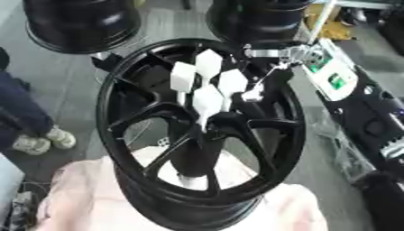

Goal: Pull the pin out of the wheel hub.

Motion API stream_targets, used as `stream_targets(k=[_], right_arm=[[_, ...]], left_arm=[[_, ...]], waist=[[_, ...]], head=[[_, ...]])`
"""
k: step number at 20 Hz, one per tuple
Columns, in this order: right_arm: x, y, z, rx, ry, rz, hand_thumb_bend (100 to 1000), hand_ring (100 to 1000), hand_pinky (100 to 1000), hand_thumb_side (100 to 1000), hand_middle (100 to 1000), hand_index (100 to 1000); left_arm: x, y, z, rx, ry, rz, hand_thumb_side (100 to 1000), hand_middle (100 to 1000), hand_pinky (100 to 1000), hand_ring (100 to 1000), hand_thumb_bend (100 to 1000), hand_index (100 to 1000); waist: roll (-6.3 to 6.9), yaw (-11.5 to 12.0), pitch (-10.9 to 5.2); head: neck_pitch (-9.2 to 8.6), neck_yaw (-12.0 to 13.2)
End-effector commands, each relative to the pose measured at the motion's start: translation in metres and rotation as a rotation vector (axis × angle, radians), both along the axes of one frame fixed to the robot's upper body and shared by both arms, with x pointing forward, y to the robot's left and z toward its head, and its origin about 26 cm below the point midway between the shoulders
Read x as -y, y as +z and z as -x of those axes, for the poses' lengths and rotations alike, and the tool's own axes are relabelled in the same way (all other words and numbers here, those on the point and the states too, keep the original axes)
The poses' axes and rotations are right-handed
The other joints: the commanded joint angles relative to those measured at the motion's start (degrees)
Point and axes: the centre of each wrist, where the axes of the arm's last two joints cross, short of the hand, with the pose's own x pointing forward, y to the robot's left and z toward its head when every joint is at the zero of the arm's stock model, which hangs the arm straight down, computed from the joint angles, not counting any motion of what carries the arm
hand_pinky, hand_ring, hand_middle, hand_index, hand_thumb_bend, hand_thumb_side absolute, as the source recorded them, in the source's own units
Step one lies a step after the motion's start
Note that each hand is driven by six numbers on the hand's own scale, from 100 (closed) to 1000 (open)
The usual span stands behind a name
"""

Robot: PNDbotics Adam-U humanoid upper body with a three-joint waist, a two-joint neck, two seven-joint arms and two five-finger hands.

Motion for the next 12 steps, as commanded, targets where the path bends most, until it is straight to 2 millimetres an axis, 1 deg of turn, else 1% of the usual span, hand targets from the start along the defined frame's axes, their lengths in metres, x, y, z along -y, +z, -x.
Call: stream_targets(k=[1, 3, 5, 6, 7, 9, 11, 12], right_arm=[[0.0017, 0.0146, -0.0019, 0.041, 0.163, 0.120, 310, 765, 787, 352, 774, 668], [0.0013, 0.0147, -0.0020, 0.045, 0.161, 0.113, 307, 764, 787, 352, 773, 663], [0.0008, 0.0157, -0.0019, 0.055, 0.159, 0.104, 253, 745, 776, 321, 753, 562], [0.0008, 0.0170, -0.0019, 0.064, 0.156, 0.095, 245, 742, 775, 317, 750, 549], [0.0007, 0.0177, -0.0018, 0.072, 0.153, 0.088, 218, 734, 771, 312, 740, 502], [0.0008, 0.0196, -0.0015, 0.088, 0.145, 0.070, 203, 730, 769, 310, 737, 485], [0.0008, 0.0222, -0.0010, 0.107, 0.140, 0.052, 149, 698, 760, 285, 705, 396], [0.0007, 0.0243, -0.0006, 0.117, 0.137, 0.040, 147, 694, 759, 282, 702, 387]], left_arm=[[-0.0005, 0.0082, -0.0002, 0.021, -0.007, -0.021, 781, 638, 766, 726, 294, 705], [-0.0005, 0.0081, -0.0002, 0.021, -0.007, -0.021, 781, 638, 766, 726, 294, 705], [-0.0004, 0.0081, -0.0001, 0.021, -0.007, -0.020, 781, 638, 767, 726, 294, 705], [-0.0004, 0.0081, -0.0001, 0.021, -0.007, -0.020, 781, 638, 767, 726, 294, 705], [-0.0004, 0.0082, -0.0001, 0.021, -0.007, -0.020, 780, 638, 767, 726, 294, 705], [-0.0005, 0.0081, 0.0000, 0.020, -0.006, -0.020, 781, 638, 767, 726, 294, 705], [-0.0005, 0.0080, 0.0000, 0.020, -0.006, -0.020, 781, 638, 767, 727, 293, 705], [-0.0006, 0.0079, 0.0000, 0.019, -0.006, -0.020, 782, 638, 767, 727, 293, 705]], waist=[[0.22, 0.1, -0.58], [0.20, 0.1, -0.58], [0.18, 0.1, -0.60], [0.18, 0.1, -0.61], [0.17, 0.1, -0.61], [0.15, 0.2, -0.62], [0.14, 0.1, -0.62], [0.13, 0.1, -0.63]], head=[[-0.05, -0.1], [-0.05, -0.1], [-0.05, -0.1], [-0.05, -0.1], [-0.05, -0.1], [-0.05, -0.2], [-0.05, -0.1], [-0.05, -0.1]])
